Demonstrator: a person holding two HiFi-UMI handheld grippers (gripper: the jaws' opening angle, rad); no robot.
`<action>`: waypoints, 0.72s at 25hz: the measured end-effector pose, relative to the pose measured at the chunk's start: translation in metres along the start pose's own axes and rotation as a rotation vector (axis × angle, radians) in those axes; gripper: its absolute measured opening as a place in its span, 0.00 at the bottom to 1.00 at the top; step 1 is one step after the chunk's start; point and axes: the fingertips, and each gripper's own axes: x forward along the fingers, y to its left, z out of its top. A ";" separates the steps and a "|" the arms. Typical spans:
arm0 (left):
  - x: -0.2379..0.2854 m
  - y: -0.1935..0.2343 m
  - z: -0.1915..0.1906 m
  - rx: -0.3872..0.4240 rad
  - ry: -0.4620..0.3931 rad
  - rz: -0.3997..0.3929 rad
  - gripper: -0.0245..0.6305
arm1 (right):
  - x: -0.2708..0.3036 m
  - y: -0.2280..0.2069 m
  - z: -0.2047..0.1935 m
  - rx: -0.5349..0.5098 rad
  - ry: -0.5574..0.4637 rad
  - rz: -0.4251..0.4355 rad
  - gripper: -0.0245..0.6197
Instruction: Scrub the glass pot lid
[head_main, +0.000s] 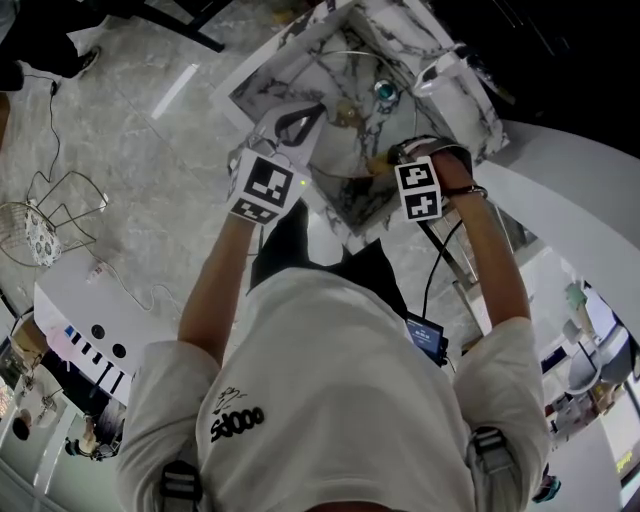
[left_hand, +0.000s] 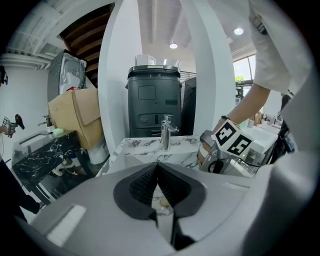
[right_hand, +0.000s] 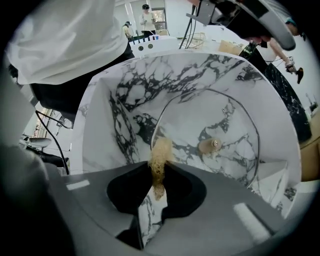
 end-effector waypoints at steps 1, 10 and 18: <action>0.001 -0.002 0.000 0.002 0.000 -0.005 0.05 | 0.000 -0.001 -0.005 0.000 0.012 -0.005 0.12; 0.004 -0.007 -0.002 0.004 0.008 -0.017 0.05 | -0.001 -0.036 -0.052 0.015 0.161 -0.206 0.12; 0.006 -0.010 -0.014 -0.009 0.013 -0.027 0.05 | 0.000 -0.091 -0.067 0.114 0.258 -0.509 0.12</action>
